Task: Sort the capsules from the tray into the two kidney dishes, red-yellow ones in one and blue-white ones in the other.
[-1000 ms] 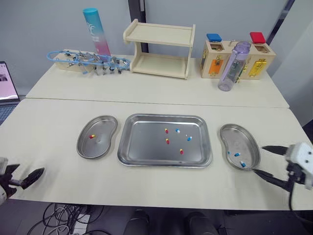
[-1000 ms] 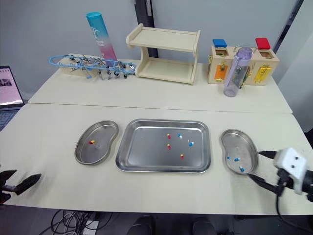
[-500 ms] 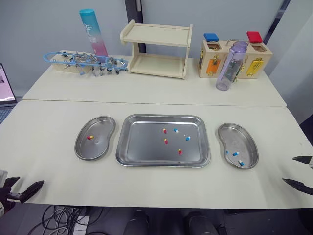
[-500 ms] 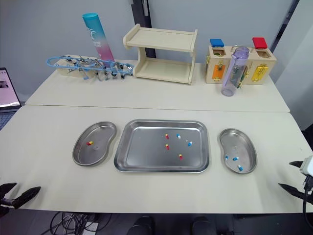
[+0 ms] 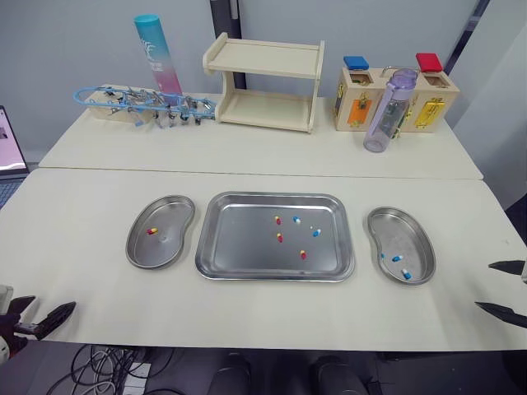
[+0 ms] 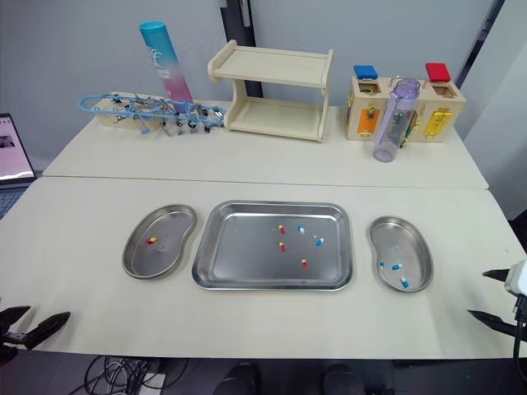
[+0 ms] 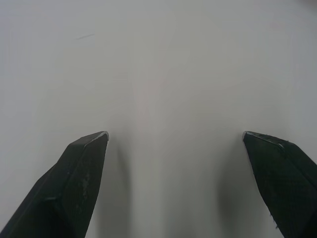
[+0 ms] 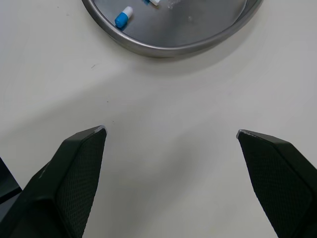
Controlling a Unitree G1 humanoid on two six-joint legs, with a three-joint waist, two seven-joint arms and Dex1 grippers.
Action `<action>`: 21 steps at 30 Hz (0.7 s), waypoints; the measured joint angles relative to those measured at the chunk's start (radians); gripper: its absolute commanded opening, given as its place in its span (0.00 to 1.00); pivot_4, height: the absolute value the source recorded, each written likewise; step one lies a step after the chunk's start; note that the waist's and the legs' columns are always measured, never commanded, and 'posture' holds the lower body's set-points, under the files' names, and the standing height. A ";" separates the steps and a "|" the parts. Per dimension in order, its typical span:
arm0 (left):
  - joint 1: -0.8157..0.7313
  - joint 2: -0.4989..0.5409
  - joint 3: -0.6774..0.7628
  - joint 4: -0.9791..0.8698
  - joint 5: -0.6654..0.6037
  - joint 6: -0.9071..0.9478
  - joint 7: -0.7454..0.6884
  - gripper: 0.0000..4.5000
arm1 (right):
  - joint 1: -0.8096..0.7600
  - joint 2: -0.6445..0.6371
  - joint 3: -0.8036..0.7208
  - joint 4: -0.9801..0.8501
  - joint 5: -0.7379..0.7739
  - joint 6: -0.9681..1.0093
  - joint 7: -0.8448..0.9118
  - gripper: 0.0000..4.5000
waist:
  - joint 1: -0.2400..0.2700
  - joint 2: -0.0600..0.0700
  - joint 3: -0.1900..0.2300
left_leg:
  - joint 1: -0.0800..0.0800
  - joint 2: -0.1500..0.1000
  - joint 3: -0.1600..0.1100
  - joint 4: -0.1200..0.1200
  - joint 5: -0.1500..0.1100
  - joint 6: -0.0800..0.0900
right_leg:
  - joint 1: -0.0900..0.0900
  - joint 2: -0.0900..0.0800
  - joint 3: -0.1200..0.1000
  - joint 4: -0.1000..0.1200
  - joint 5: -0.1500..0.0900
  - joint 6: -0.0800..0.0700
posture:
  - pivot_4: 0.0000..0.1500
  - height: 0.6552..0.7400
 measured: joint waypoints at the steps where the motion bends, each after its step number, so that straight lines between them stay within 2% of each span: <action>1: -0.004 -0.001 -0.002 0.000 0.000 -0.002 -0.001 1.00 | 0.005 0.000 -0.002 -0.019 0.000 0.001 0.002 1.00 | 0.000 0.000 0.000 | 0.000 0.000 0.000 0.000 0.000 0.000 | 0.000 0.000 0.000 0.000 0.000 0.000 | 1.00 1.00; 5: -0.011 -0.001 -0.018 0.002 0.003 -0.022 -0.009 1.00 | 0.036 0.022 -0.011 -0.121 0.020 0.026 0.002 1.00 | 0.000 0.000 0.000 | 0.000 0.000 0.000 0.000 0.000 0.000 | 0.000 0.000 0.000 0.000 0.000 0.000 | 1.00 1.00; 14: -0.036 0.000 -0.040 0.022 0.005 -0.042 -0.022 1.00 | 0.111 0.206 0.006 -0.464 0.086 0.103 -0.111 1.00 | 0.003 0.000 -0.001 | 0.000 0.000 0.000 0.000 0.000 0.000 | 0.000 0.000 0.000 0.000 0.000 0.000 | 1.00 1.00; 21: 0.057 0.016 -0.034 -0.033 0.007 -0.078 -0.087 1.00 | 0.047 0.373 0.248 -0.612 0.076 0.158 -0.291 1.00 | -0.006 -0.003 -0.003 | 0.000 0.001 0.000 -0.001 0.000 0.000 | 0.000 0.000 0.000 0.001 0.000 0.000 | 1.00 1.00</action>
